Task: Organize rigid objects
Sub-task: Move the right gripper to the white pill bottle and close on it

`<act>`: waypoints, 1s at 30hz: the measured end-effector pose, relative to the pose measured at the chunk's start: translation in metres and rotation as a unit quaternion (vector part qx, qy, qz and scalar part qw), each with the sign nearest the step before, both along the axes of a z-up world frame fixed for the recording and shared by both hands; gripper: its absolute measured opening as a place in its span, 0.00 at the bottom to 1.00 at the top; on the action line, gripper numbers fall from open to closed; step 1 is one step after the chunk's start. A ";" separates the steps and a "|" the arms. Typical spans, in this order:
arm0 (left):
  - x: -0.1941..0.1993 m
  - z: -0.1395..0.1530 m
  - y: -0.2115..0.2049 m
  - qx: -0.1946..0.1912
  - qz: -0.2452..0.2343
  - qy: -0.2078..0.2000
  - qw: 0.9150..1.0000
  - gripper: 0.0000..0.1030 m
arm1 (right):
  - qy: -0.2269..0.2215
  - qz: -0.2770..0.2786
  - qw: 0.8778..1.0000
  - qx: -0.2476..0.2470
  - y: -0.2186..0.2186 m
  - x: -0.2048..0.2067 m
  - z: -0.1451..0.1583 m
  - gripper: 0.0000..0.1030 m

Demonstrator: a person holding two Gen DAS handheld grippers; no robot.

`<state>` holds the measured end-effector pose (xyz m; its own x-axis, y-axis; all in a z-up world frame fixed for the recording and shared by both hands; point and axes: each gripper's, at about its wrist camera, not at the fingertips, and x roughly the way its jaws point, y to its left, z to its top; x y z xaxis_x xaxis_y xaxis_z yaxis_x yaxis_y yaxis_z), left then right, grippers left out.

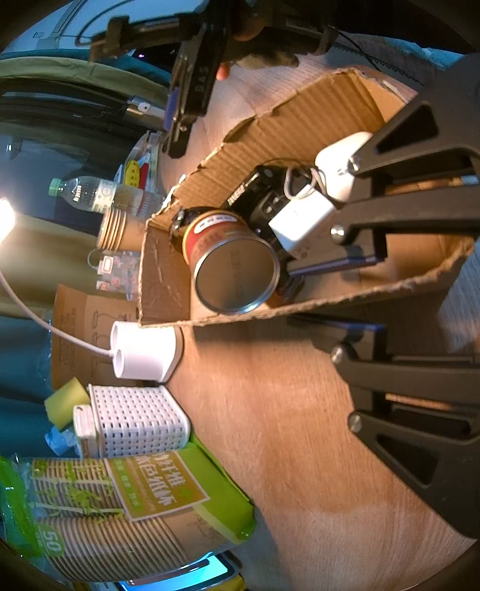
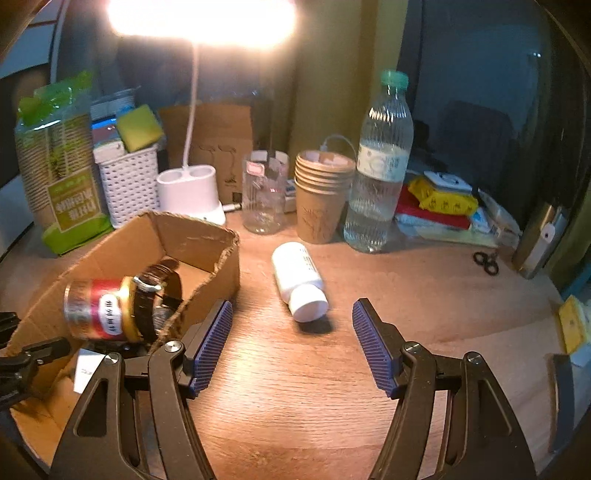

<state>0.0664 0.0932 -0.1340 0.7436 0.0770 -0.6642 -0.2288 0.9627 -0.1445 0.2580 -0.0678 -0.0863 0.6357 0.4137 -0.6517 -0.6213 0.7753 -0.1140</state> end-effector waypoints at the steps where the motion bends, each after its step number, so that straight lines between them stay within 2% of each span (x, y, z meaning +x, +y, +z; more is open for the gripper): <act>1: 0.000 0.000 0.000 0.000 0.000 0.000 1.000 0.22 | 0.003 -0.001 1.000 -0.001 0.000 0.003 -0.002 0.69; 14: 0.000 0.000 0.000 0.000 -0.001 0.000 1.000 0.22 | 0.028 -0.003 0.999 -0.022 0.016 0.036 -0.022 0.69; 30: 0.000 0.000 0.001 -0.001 0.000 0.000 1.000 0.22 | 0.052 -0.006 0.997 -0.056 0.027 0.059 -0.045 0.68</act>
